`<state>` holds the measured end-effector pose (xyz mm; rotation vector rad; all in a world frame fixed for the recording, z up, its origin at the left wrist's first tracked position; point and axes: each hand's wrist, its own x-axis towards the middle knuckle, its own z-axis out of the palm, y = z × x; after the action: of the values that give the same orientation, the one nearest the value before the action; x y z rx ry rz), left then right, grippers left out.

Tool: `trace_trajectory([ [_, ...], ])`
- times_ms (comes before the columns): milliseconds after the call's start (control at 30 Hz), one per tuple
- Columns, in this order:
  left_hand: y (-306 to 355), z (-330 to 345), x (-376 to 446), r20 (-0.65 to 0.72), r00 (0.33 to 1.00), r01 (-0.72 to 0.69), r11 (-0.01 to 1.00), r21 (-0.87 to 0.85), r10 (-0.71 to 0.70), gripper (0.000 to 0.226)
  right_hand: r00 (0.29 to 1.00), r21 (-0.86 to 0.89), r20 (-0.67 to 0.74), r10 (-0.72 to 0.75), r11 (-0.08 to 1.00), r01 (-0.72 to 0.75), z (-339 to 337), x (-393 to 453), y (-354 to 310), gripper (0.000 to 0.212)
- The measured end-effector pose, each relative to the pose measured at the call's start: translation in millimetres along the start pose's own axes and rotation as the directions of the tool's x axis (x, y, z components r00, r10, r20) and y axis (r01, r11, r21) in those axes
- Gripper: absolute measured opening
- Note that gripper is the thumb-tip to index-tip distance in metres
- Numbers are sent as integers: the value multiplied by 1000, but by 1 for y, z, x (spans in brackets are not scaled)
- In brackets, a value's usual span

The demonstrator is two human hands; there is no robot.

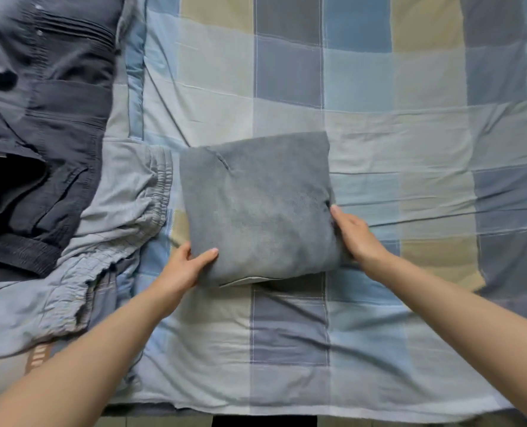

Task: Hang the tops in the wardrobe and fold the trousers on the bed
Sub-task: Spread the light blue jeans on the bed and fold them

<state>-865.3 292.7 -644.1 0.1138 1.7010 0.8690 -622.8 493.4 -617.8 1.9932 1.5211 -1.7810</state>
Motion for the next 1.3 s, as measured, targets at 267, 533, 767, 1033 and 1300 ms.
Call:
trace_trajectory([
  [267,7,13,-8,-183,948,-241,963,120,260,25,936,-132,-225,-271,960,247,14,5,-4,31],
  [533,1,26,3,-329,939,-44,984,173,100,19,984,-128,-173,-35,992,13,21,25,5,35],
  [767,45,16,28,-329,942,43,998,-54,-59,40,979,-129,-201,-15,992,-11,32,30,-29,70],
  [1033,46,36,10,-568,821,-97,994,-47,54,43,926,-52,-364,-105,994,92,33,16,-24,56],
  [1300,57,60,-86,-628,746,-228,971,69,220,60,830,11,-490,-266,951,310,-6,-86,-5,37],
])
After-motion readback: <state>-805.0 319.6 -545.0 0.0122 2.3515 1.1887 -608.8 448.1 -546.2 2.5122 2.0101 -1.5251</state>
